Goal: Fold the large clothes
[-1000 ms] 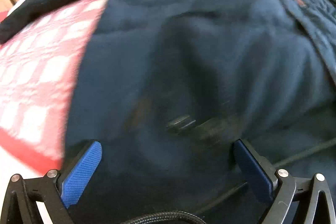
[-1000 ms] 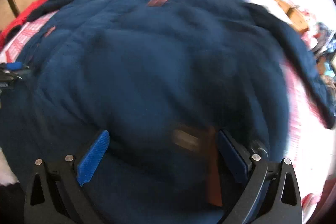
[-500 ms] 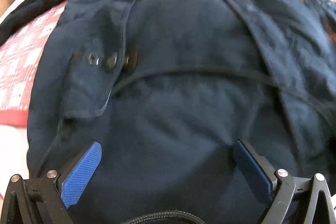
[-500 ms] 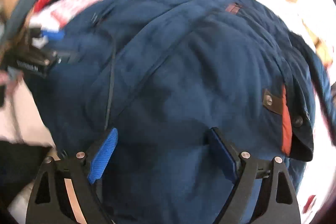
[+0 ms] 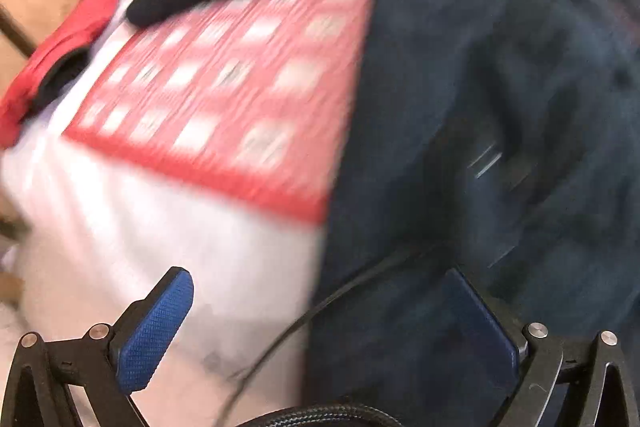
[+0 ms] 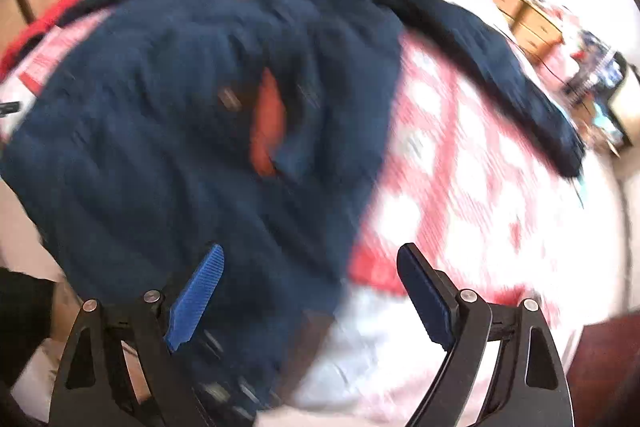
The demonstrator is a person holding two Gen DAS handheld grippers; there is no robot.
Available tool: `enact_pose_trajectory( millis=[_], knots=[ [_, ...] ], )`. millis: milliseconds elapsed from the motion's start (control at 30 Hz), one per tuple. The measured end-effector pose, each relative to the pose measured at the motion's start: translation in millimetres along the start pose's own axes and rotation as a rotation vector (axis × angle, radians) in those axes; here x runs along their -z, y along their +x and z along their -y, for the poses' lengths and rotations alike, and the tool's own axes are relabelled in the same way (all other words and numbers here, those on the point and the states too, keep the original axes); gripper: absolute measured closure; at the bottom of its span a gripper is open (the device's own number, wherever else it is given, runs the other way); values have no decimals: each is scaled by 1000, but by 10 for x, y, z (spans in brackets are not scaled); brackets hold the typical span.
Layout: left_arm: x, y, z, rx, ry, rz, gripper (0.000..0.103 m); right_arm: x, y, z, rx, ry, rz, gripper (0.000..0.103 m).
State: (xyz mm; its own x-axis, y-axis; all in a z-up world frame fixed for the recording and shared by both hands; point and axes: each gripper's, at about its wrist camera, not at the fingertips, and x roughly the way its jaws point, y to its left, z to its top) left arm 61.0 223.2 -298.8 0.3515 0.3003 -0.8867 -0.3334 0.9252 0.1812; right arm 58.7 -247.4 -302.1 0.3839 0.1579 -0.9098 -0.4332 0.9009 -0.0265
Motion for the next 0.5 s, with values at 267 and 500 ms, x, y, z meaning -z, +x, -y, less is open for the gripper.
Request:
enact_pose_trajectory(
  millis=[267,500],
  knots=[
    [-1302,653,1169,305,122,74,0,-1889,807,-886,-61,-47,125,12],
    [-1731,1509,1071,243,236,103,0,-2662,1899,-1193,-79,-169,5,12]
  ],
)
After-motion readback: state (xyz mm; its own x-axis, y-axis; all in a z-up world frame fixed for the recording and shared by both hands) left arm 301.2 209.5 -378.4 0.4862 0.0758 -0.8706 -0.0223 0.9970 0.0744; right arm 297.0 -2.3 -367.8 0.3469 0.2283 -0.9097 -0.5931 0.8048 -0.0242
